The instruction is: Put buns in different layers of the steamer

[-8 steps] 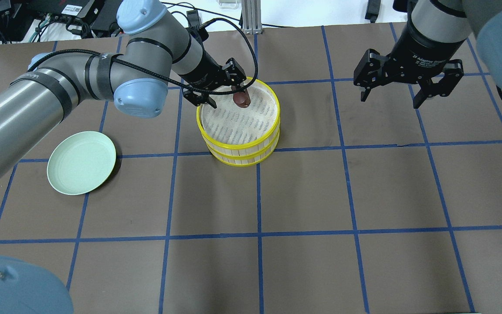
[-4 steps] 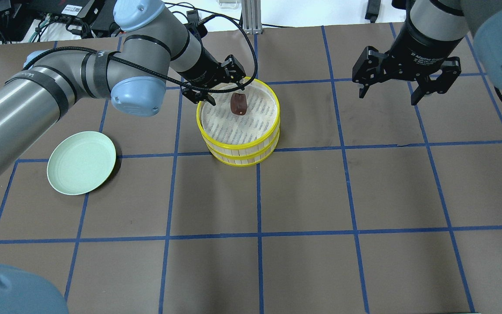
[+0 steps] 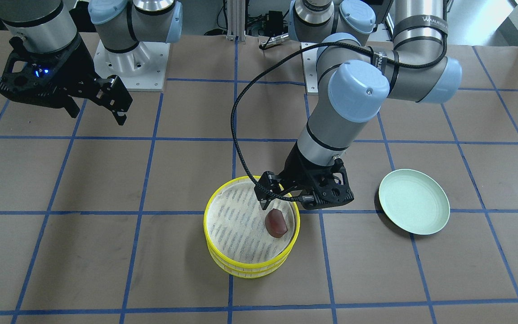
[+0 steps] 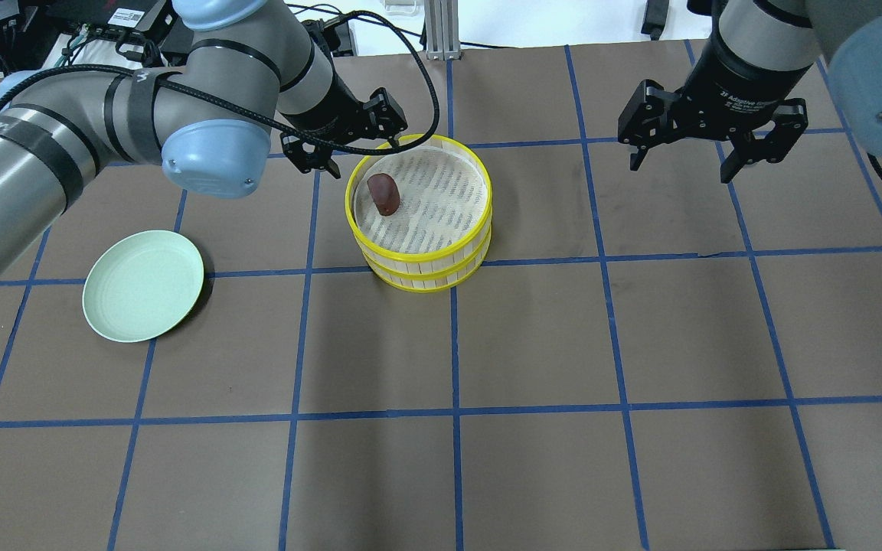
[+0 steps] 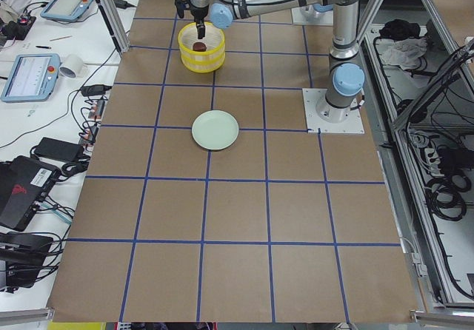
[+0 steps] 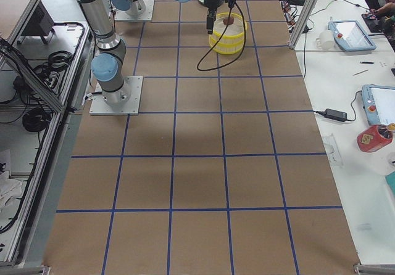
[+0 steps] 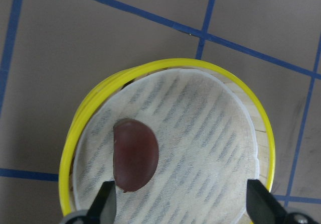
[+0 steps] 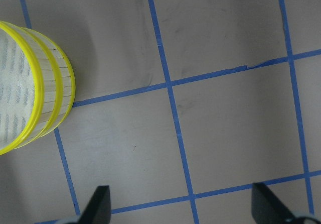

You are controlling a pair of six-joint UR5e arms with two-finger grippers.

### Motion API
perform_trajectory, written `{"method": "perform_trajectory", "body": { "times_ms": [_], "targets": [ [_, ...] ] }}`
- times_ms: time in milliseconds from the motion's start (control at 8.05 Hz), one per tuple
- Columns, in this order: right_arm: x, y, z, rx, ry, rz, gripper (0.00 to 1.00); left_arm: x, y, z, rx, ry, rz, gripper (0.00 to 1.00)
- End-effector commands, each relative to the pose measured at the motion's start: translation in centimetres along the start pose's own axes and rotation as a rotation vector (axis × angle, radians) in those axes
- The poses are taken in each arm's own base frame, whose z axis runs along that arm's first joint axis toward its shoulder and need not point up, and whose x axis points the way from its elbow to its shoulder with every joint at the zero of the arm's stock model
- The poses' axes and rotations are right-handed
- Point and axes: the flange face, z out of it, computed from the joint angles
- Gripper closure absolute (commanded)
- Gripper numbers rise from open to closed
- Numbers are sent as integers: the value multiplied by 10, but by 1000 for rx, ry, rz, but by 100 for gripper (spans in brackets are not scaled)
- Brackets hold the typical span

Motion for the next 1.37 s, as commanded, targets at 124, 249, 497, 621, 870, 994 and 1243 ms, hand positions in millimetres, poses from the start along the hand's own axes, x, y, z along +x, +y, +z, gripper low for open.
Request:
{"method": "perform_trajectory", "body": {
  "times_ms": [124,249,497,621,870,994,1243],
  "targets": [
    [0,-2,2,-2,2,2,0,-34,11,-52,4,-201,134,0],
    [0,-3,3,-2,2,2,0,-47,8,-63,2,-206,110,0],
    [-1,-3,2,6,-1,3,0,-75,5,-81,-27,-225,130,0],
    [-1,-4,3,5,-1,1,0,-98,-2,-88,-32,-263,107,0],
    [-2,-5,4,3,-1,3,0,-116,-3,-97,-36,-281,80,0],
    [-2,-5,4,3,-1,3,0,-119,6,-103,-73,-299,73,0],
    [-2,-6,5,2,-2,3,0,-124,10,-112,-64,-362,78,0]
  ]
}}
